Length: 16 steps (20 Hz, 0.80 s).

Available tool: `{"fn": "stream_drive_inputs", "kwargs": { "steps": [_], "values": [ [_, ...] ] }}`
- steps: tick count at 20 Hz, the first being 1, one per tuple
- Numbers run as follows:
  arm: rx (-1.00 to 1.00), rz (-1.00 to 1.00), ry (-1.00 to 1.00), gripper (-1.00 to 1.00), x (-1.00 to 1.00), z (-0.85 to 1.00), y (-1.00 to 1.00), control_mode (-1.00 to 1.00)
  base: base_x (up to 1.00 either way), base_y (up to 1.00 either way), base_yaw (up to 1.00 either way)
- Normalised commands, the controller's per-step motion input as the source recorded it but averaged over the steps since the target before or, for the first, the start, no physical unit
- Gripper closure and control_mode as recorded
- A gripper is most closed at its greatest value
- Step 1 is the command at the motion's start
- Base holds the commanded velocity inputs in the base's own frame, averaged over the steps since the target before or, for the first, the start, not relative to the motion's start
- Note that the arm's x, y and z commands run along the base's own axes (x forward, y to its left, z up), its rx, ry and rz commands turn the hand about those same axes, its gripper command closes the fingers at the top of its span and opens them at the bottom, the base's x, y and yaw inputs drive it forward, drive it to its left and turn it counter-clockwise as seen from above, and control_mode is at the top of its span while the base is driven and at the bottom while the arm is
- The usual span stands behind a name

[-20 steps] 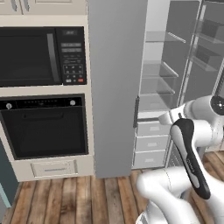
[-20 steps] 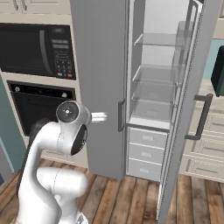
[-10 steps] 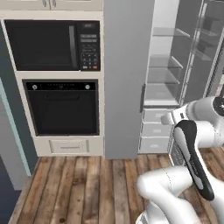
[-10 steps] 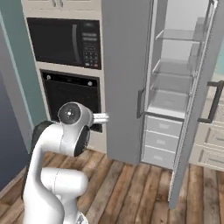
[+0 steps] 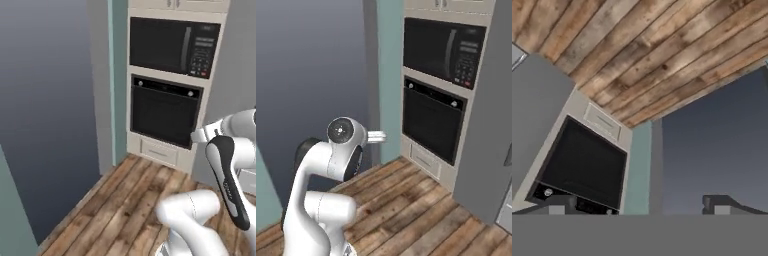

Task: Place one of the steaks on the plate and the other in the bowl. Then place the bowl in the fridge.

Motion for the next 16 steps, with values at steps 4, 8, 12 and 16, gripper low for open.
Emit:
{"fn": "stream_drive_inputs", "kwargs": {
  "steps": [4,8,12,16],
  "values": [
    [0.00,0.00,0.00,-1.00,0.00,0.00,0.00,1.00,-0.69,0.12,0.79],
    [0.00,0.00,0.00,-1.00,0.00,0.00,0.00,1.00,-0.74,0.43,0.72],
    [0.00,0.00,0.00,-1.00,0.00,0.00,0.00,1.00,-0.13,0.97,0.54],
    [0.00,0.00,0.00,-1.00,0.00,0.00,0.00,1.00,0.07,1.00,0.36]
  ]
}}
